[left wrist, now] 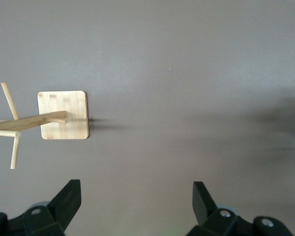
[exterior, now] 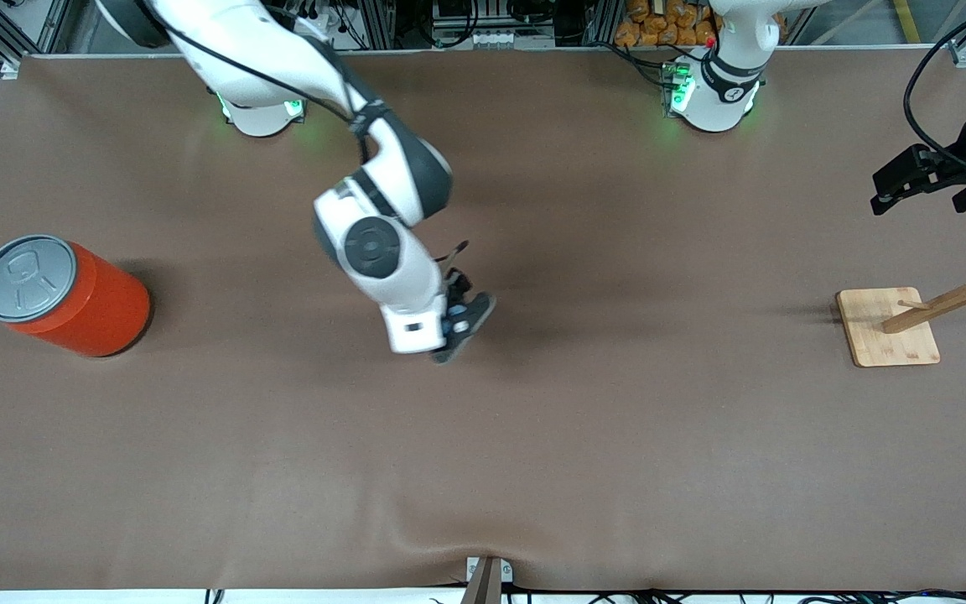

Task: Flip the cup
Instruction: 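Lift the blue cup and carry it toward the table middle, then lower the cup onto its side and open the right gripper, then retract the right gripper while the left gripper reaches toward the cup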

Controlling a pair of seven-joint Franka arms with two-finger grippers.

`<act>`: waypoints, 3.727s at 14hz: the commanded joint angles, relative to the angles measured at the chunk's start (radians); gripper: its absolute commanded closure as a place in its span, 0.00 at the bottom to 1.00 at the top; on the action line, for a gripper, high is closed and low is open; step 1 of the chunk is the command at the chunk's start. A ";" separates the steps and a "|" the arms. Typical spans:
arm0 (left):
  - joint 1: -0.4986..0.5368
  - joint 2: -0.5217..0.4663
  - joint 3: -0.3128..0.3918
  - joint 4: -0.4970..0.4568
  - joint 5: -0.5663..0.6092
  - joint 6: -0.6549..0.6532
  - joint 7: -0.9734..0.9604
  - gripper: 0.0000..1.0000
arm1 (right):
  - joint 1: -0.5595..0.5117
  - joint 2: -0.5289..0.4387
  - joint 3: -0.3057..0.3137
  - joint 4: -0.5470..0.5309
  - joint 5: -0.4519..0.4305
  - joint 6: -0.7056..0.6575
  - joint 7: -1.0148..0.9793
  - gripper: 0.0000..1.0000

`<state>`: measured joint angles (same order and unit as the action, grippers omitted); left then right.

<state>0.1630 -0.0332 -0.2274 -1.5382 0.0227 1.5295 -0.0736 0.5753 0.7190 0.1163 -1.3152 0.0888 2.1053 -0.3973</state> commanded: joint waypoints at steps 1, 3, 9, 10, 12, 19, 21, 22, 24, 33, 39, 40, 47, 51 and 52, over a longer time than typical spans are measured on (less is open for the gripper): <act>0.009 0.003 -0.006 0.013 0.006 -0.017 0.008 0.00 | 0.055 0.072 -0.015 0.086 -0.039 0.027 -0.171 0.83; 0.009 0.003 -0.006 0.013 0.005 -0.017 0.006 0.00 | 0.118 0.095 -0.015 0.105 -0.133 0.025 -0.239 0.87; 0.009 0.003 -0.006 0.009 0.006 -0.017 0.009 0.00 | 0.353 0.224 -0.101 0.165 -0.276 0.025 -0.035 0.87; 0.009 0.003 -0.006 0.009 0.006 -0.017 0.011 0.00 | 0.357 0.238 -0.103 0.168 -0.276 0.028 -0.035 0.87; 0.009 0.003 -0.006 0.006 0.006 -0.017 0.011 0.00 | 0.367 0.253 -0.103 0.168 -0.277 0.039 -0.017 0.84; 0.009 0.006 -0.006 0.004 0.006 -0.038 0.015 0.00 | 0.367 0.269 -0.104 0.166 -0.284 0.071 -0.002 0.00; 0.009 0.006 -0.006 0.003 0.006 -0.038 0.015 0.00 | 0.354 0.257 -0.103 0.160 -0.284 0.062 -0.009 0.00; 0.009 0.006 -0.006 0.003 0.006 -0.038 0.015 0.00 | 0.353 0.249 -0.103 0.160 -0.284 0.059 -0.014 0.00; 0.007 0.006 -0.007 0.003 0.006 -0.038 0.015 0.00 | 0.350 0.226 -0.101 0.157 -0.277 0.053 -0.020 0.00; 0.007 0.015 -0.007 0.006 0.006 -0.038 0.012 0.00 | 0.302 0.054 -0.086 0.166 -0.187 -0.238 -0.046 0.00; -0.005 0.055 -0.015 0.007 0.005 -0.028 0.003 0.00 | -0.019 -0.056 -0.087 0.171 0.014 -0.333 -0.052 0.00; -0.006 0.071 -0.018 0.009 0.003 -0.025 0.003 0.00 | -0.067 -0.067 -0.087 0.171 0.017 -0.367 -0.051 0.00; -0.026 0.153 -0.030 -0.010 -0.047 0.056 -0.005 0.00 | -0.407 -0.115 -0.020 0.165 0.000 -0.481 -0.126 0.00; -0.046 0.190 -0.035 -0.011 -0.047 0.096 -0.008 0.00 | -0.544 -0.116 0.002 0.162 0.003 -0.540 -0.130 0.00; -0.051 0.199 -0.036 -0.010 -0.047 0.101 -0.008 0.00 | -0.578 -0.118 0.006 0.163 0.009 -0.562 -0.123 0.00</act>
<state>0.1182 0.1538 -0.2600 -1.5492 -0.0148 1.6142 -0.0757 0.0565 0.6276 0.0896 -1.1279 0.0824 1.5805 -0.5253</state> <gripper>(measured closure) 0.000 0.000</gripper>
